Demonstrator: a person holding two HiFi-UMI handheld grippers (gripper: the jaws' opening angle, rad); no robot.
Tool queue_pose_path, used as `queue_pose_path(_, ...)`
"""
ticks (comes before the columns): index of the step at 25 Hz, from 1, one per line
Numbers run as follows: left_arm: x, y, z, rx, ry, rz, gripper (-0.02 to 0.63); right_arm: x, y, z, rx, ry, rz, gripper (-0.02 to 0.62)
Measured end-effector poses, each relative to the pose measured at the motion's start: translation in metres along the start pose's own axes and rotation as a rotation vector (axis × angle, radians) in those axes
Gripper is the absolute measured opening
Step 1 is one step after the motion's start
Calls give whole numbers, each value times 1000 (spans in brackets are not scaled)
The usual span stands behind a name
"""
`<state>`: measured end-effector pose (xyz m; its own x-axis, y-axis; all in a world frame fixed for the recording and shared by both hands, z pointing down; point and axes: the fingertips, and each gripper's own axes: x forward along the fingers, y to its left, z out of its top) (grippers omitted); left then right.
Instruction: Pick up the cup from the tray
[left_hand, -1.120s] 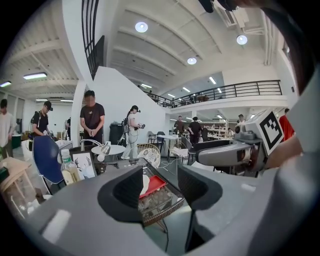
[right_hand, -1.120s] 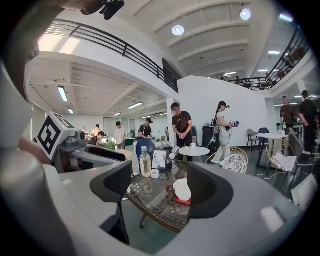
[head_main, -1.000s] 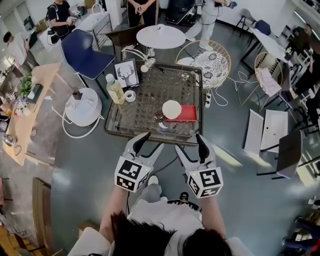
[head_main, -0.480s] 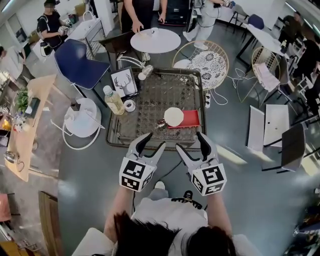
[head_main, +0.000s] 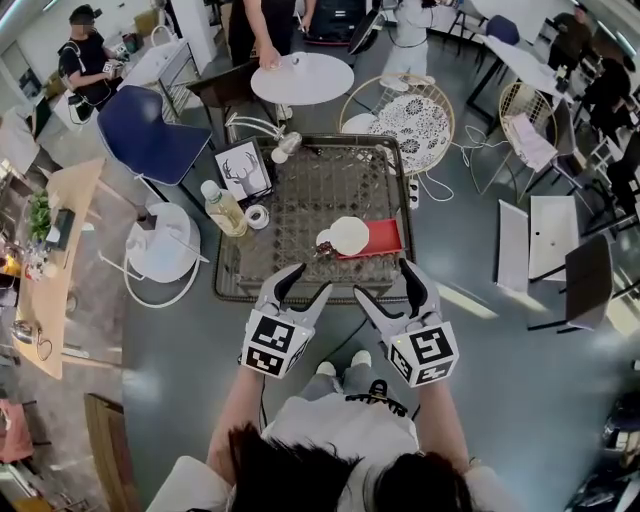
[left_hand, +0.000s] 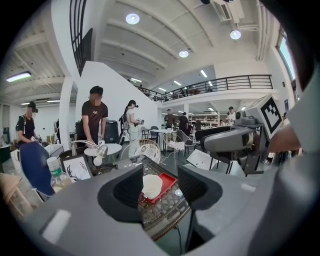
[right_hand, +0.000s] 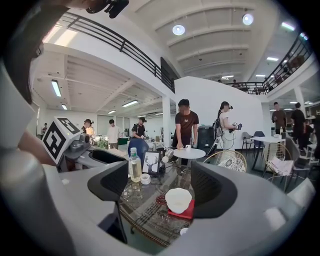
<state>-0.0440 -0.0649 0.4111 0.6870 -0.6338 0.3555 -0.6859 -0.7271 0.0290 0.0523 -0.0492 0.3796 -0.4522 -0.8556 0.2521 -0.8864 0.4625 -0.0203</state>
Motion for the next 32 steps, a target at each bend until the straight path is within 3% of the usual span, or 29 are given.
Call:
queue_pose_path(5, 11, 4, -5, 1, 9, -1, 199, 6, -5, -6, 4, 16, 9, 405)
queue_pose_path(14, 34, 21, -29, -74, 45, 48, 199, 22, -21, -14, -12, 46, 45, 417)
queue_pose_path(26, 68, 37, -60, -62, 127, 72, 222, 56, -37, -36, -40, 105, 95, 439)
queue_pose_path(32, 87, 54, -81, -43, 174, 105, 225, 71, -58, -49, -74, 116, 52, 442)
